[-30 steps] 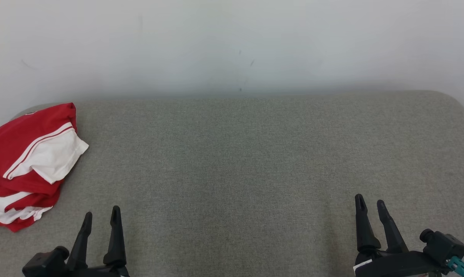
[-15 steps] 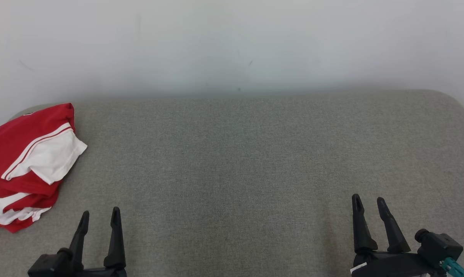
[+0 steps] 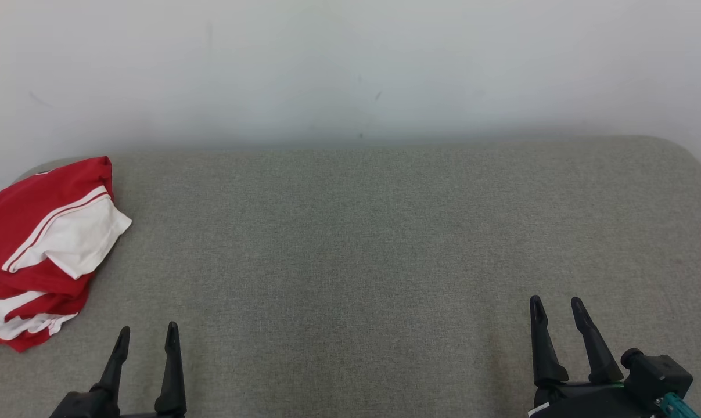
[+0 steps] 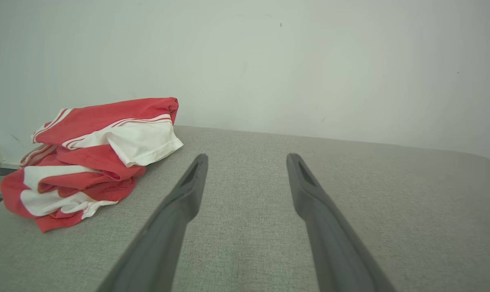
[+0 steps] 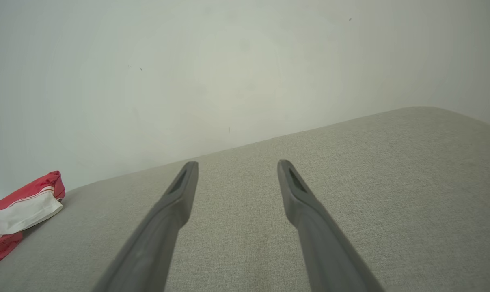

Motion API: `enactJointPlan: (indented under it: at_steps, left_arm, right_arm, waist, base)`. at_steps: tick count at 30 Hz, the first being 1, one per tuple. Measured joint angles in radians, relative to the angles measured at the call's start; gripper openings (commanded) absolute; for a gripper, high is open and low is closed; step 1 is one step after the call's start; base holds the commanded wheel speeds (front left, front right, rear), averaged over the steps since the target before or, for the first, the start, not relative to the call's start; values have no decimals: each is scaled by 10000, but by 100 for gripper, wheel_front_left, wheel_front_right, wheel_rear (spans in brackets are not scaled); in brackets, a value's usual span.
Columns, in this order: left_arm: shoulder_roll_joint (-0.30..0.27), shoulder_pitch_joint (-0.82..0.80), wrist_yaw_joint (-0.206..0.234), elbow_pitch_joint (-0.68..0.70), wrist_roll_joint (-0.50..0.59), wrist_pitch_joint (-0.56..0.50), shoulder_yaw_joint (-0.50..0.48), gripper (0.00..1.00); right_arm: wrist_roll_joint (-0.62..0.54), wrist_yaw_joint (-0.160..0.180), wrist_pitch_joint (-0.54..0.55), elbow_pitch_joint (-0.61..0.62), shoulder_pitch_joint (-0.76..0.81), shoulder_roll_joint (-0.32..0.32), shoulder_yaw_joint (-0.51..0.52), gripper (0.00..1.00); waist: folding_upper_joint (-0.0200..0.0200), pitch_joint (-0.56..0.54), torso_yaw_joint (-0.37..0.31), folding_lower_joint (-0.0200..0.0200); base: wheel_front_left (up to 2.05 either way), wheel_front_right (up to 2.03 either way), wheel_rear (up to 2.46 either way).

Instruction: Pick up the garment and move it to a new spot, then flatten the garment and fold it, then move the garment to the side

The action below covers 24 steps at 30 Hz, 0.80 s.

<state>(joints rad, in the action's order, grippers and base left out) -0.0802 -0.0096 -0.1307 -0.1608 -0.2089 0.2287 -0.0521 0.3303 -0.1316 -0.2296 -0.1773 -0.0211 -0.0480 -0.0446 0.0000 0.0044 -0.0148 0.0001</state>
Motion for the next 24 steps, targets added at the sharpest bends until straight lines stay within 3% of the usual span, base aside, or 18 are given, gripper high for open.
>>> enactJointPlan:
  at_steps: [13, 24]
  left_arm:
    - [-221, 137, 0, -123, 708, 253, -209, 100]
    - [-288, 328, 31, -59, 644, 146, -291, 100]
  right_arm:
    - [-811, 0, -236, -384, 111, -6, 176, 100]
    - [-1007, 0, -345, -729, 117, -8, 153, 100]
  waist:
    - [0, -158, 5, -2]
    - [0, -270, -17, -2]
  base:
    - [0, 0, 0]
    - [0, 0, 0]
